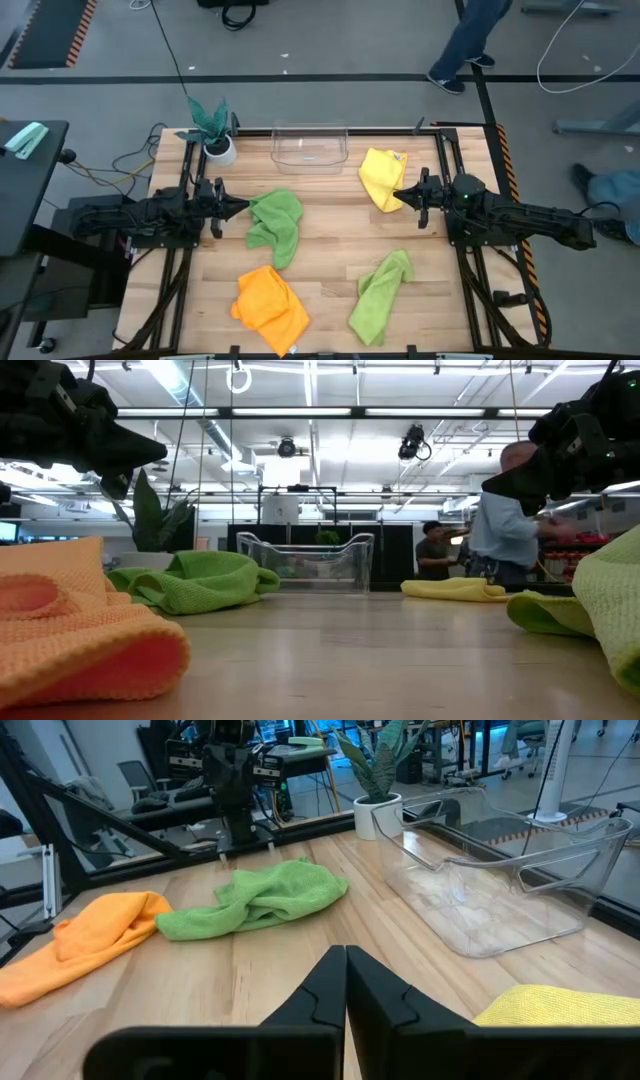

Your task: Fold microfiber towels

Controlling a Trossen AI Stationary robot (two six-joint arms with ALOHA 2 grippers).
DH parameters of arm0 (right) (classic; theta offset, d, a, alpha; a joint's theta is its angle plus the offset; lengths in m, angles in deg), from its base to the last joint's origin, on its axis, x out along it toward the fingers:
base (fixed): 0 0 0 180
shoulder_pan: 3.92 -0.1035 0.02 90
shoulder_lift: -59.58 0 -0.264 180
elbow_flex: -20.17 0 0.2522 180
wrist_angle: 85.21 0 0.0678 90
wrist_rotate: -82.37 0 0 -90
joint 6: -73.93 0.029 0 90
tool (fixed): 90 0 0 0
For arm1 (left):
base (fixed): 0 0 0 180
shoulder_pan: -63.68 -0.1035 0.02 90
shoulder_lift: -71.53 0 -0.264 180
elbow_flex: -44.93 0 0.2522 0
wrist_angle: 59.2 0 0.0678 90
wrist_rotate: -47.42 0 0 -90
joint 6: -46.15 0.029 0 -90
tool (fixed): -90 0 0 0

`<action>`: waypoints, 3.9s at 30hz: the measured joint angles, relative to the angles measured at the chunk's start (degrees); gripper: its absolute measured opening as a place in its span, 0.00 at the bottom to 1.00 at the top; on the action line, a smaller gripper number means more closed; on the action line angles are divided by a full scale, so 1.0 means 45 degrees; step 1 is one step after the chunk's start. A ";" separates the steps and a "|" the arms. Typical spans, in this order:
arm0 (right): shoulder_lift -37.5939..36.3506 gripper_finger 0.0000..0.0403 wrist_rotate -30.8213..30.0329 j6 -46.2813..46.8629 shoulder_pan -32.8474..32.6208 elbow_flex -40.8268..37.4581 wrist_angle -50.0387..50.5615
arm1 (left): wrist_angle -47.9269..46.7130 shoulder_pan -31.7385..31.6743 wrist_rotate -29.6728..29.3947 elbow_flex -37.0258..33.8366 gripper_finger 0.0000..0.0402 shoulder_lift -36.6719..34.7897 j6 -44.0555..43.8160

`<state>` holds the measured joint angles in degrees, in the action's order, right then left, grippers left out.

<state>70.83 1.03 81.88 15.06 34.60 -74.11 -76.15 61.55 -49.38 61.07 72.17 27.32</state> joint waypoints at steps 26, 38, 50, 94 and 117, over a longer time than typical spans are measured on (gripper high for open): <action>0.0001 0.04 0.0000 0.1568 0.0000 0.0004 -0.0201 | 0.0560 0.0000 -0.1429 -0.0031 0.07 0.0003 -0.7203; 0.0001 0.04 -0.0679 1.1219 0.0000 0.0004 -0.2747 | 0.0593 0.0000 -0.3506 -0.0011 0.08 0.0003 -0.6945; 0.0006 0.04 -0.1719 1.0194 0.0005 0.0772 -0.2882 | 0.3647 0.0023 -0.3905 -0.0002 0.08 0.0048 -0.5695; 1.2466 0.28 -0.1948 0.3529 0.6037 0.8305 0.8593 | 0.3070 -0.0656 -0.2329 0.8488 0.20 1.5602 -0.1431; 1.5432 0.28 -0.0249 0.3108 0.7593 0.8359 0.6387 | 0.3020 -0.0894 -0.2325 0.8488 0.23 1.5716 -0.1779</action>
<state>140.27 -0.09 95.87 49.23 72.21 -45.37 -62.56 57.52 -59.84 99.26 142.89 19.31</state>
